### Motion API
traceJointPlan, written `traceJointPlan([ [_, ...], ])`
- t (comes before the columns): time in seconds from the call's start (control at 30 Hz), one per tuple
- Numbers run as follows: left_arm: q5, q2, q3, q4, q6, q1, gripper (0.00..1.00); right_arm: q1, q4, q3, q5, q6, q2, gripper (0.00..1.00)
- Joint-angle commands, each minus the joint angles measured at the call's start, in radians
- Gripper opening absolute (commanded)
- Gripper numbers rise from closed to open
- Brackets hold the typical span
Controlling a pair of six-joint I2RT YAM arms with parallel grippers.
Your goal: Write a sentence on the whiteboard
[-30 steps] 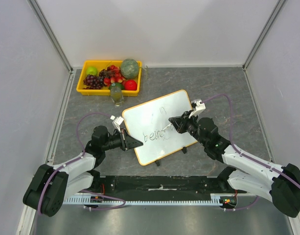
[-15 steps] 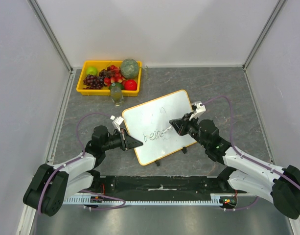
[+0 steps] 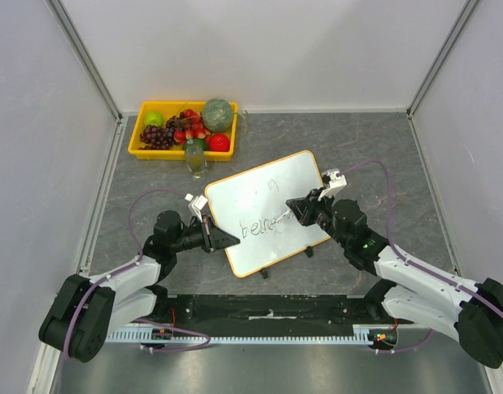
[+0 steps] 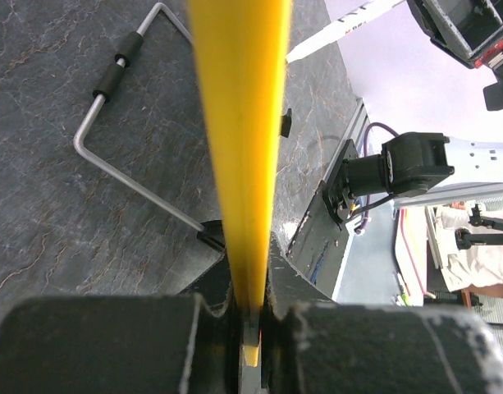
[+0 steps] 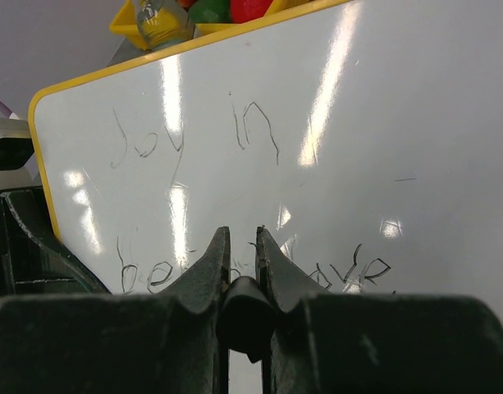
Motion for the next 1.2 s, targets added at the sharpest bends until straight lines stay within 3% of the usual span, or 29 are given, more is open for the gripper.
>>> traceJointPlan([
  [0.0, -0.101, 0.023, -0.016, -0.134, 0.096, 0.003, 0.02, -0.012, -0.104, 0.034, 0.128, -0.082, 0.009, 0.00],
  [0.37, -0.101, 0.021, -0.017, -0.136, 0.096, 0.003, 0.02, -0.016, -0.096, 0.068, 0.094, -0.077, 0.032, 0.00],
  [1.17, -0.101, 0.021, -0.016, -0.133, 0.096, 0.003, 0.02, -0.016, -0.215, -0.081, 0.012, -0.073, -0.019, 0.00],
])
